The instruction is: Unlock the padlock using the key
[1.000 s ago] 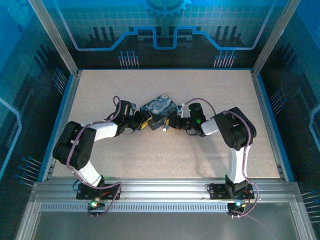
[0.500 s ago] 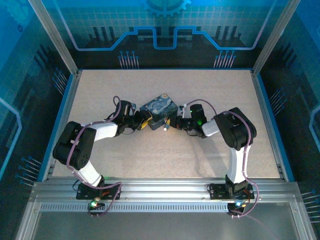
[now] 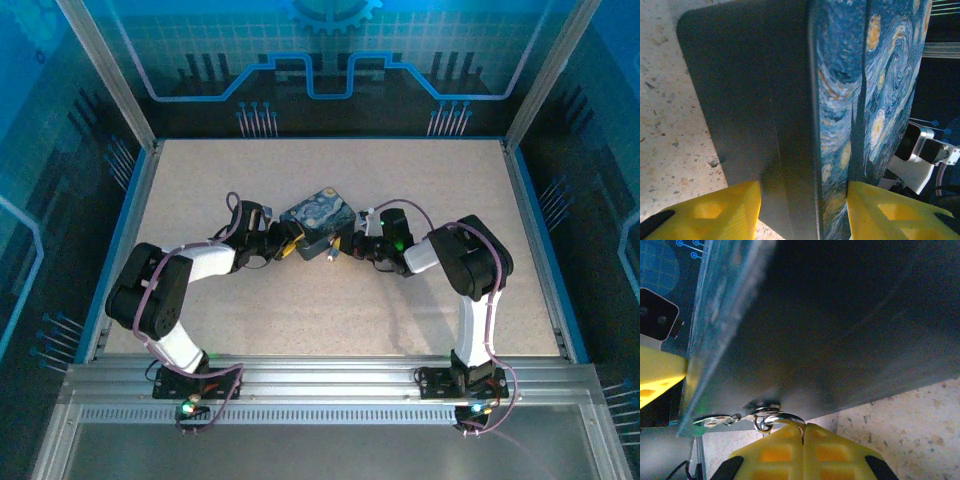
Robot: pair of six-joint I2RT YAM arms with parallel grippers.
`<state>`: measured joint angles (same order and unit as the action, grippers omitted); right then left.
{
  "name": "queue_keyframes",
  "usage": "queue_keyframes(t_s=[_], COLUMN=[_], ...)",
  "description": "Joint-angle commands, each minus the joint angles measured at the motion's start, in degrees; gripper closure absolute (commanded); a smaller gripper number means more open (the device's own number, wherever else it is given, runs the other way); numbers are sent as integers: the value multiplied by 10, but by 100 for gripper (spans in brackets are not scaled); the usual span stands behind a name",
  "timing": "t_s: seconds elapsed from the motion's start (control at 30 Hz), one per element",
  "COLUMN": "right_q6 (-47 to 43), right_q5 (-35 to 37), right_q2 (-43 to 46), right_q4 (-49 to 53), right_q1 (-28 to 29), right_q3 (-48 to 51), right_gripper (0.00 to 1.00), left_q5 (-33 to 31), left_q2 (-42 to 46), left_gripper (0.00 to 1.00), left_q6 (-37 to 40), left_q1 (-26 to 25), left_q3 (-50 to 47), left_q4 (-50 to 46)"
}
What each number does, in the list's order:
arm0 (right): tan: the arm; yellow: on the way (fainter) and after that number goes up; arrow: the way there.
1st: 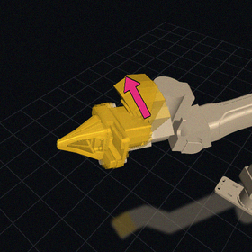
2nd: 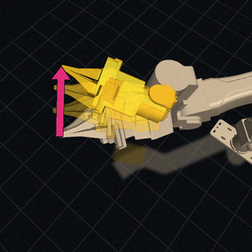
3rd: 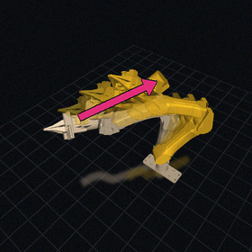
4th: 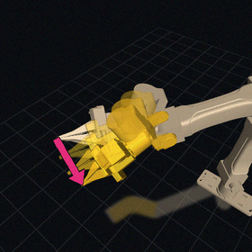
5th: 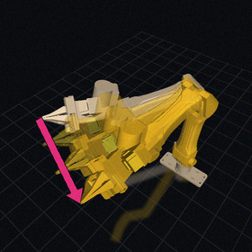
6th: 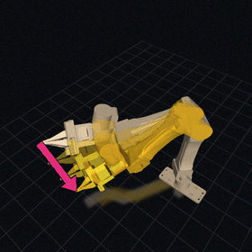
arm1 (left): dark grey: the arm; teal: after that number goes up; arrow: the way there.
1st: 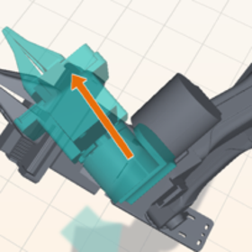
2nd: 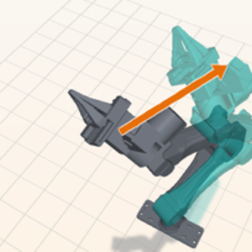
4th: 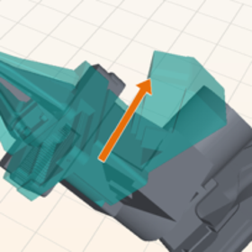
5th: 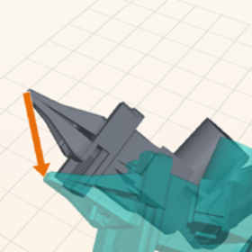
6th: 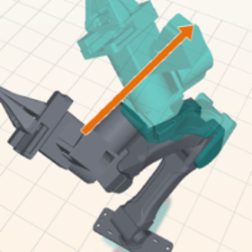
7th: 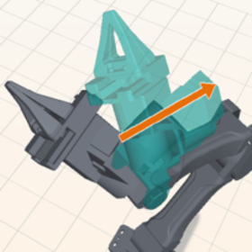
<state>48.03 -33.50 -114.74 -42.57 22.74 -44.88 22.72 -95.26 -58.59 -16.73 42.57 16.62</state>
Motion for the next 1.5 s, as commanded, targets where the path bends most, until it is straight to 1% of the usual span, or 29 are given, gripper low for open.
queue_keyframes(t_s=[0.0, 0.3, 0.57, 0.77, 0.93, 1.17, 1.33, 1.47], right_q6=[18, 27, 27, 10, -16, -89, -142, -177], right_q5=[33, 52, 54, 59, 63, 75, 87, 101], right_q2=[12, 26, 38, 55, 91, 184, 263, 314], right_q4=[-13, -6, 1, 23, 61, 182, 306, 432], right_q1=[-13, -16, -19, -22, -25, -24, -20, -10], right_q3=[13, 13, 13, 19, 31, 37, 33, 12], right_gripper=[100, 100, 100, 100, 100, 100, 100, 100], left_q5=[-8, -7, -7, -11, -12, -15, -16, -46], left_q2=[7, 4, 0, 3, -1, -6, 8, 48], left_gripper=[50, 50, 50, 50, 48, 46, 39, 30], left_q6=[0, 3, 2, 10, 23, 42, 62, 83], left_q1=[-7, -7, -7, -6, -1, 18, 25, 25], left_q3=[-19, -20, -20, -17, -6, 15, 33, 31], left_q4=[-43, -42, -39, -48, -63, -86, -99, -110])
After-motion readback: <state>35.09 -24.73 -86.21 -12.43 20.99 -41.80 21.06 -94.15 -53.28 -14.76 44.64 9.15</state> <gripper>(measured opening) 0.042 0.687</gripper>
